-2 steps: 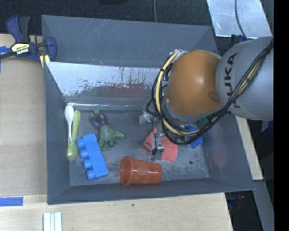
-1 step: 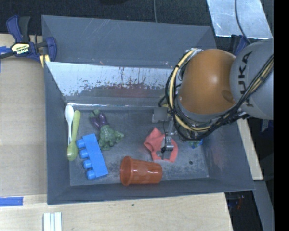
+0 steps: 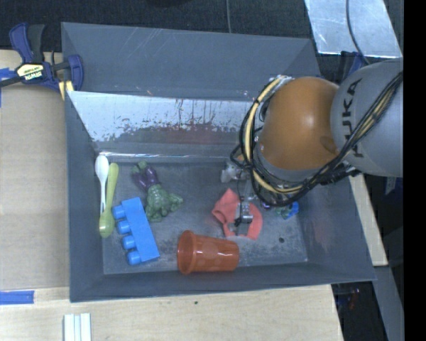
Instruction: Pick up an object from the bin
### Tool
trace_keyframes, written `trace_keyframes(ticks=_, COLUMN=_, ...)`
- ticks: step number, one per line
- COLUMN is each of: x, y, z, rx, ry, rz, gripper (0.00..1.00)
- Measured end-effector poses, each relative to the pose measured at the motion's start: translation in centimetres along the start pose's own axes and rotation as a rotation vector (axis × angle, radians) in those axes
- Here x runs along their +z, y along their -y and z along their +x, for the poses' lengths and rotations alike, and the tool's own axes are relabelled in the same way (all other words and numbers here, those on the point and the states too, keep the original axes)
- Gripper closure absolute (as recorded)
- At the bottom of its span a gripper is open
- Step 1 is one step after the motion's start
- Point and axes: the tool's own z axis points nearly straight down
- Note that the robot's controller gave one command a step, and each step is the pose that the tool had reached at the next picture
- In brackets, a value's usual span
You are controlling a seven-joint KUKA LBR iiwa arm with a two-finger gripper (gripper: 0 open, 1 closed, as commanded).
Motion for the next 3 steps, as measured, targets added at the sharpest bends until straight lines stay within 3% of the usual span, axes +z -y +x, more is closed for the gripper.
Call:
trace_keyframes(ticks=1, x=1.9, y=3.5, z=0.9, rx=0.095, ry=0.003, rz=0.000, gripper=0.00)
trace_keyframes(ticks=2, x=3.6, y=4.0, z=0.1, rx=-0.067, ry=0.002, rz=-0.001, gripper=0.00)
trace_keyframes(ticks=3, x=7.3, y=4.6, z=-0.4, rx=0.092, ry=0.004, rz=0.001, gripper=1.00)
